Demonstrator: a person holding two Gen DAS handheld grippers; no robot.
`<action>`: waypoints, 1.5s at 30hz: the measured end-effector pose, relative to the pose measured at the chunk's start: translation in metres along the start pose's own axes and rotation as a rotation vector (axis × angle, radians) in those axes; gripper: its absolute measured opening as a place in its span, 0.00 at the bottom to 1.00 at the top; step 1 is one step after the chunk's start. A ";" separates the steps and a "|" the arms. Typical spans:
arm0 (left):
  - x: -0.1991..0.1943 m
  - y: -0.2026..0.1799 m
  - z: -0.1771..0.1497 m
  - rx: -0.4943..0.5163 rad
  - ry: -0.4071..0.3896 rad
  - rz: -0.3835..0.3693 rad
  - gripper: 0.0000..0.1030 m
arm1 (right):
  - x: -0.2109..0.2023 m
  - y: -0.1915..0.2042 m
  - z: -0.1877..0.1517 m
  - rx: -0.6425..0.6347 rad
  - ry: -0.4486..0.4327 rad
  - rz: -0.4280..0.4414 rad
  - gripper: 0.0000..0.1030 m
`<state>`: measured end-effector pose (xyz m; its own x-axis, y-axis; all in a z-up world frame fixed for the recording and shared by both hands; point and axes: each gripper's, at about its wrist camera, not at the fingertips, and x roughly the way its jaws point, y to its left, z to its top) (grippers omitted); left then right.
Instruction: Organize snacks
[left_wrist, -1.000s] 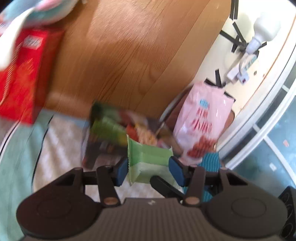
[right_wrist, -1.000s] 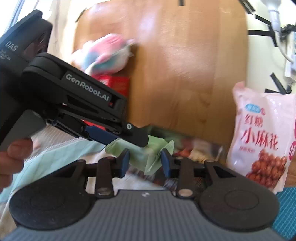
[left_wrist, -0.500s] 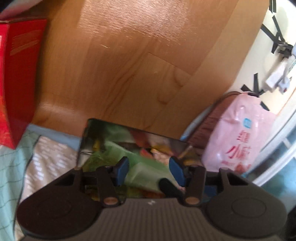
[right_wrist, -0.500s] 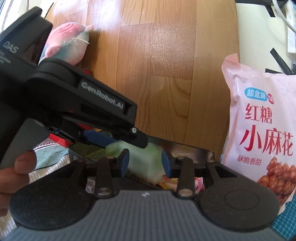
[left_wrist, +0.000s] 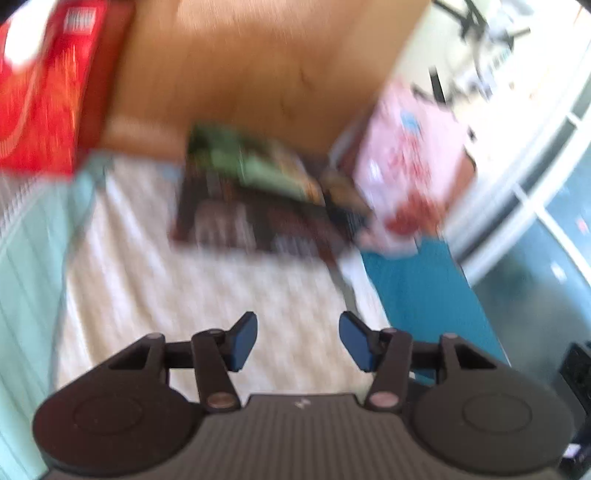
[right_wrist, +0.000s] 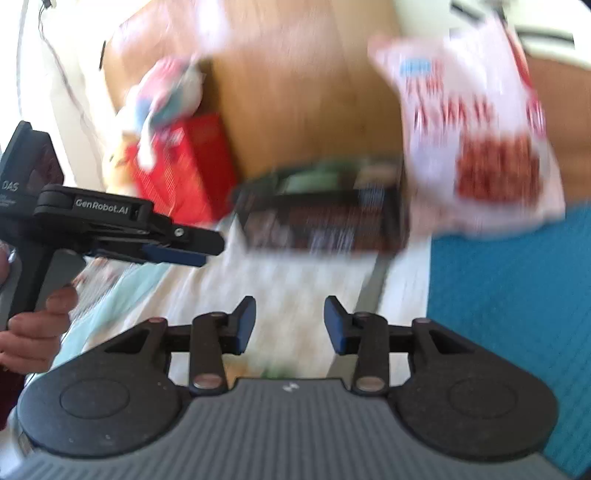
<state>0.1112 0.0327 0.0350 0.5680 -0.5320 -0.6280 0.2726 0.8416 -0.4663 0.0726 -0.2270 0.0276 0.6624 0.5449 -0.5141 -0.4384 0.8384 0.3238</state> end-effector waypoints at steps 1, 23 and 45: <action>0.001 -0.002 -0.012 -0.003 0.027 -0.013 0.49 | -0.002 0.003 -0.009 0.008 0.022 0.008 0.43; -0.022 -0.013 -0.074 0.072 0.051 0.050 0.44 | 0.006 0.088 -0.061 -0.327 0.081 -0.008 0.59; -0.028 -0.031 -0.085 0.102 0.018 0.203 0.53 | -0.008 0.088 -0.069 -0.272 0.035 -0.052 0.64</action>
<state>0.0209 0.0138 0.0142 0.6054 -0.3513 -0.7142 0.2317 0.9362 -0.2641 -0.0129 -0.1585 0.0050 0.6687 0.4966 -0.5534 -0.5546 0.8288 0.0737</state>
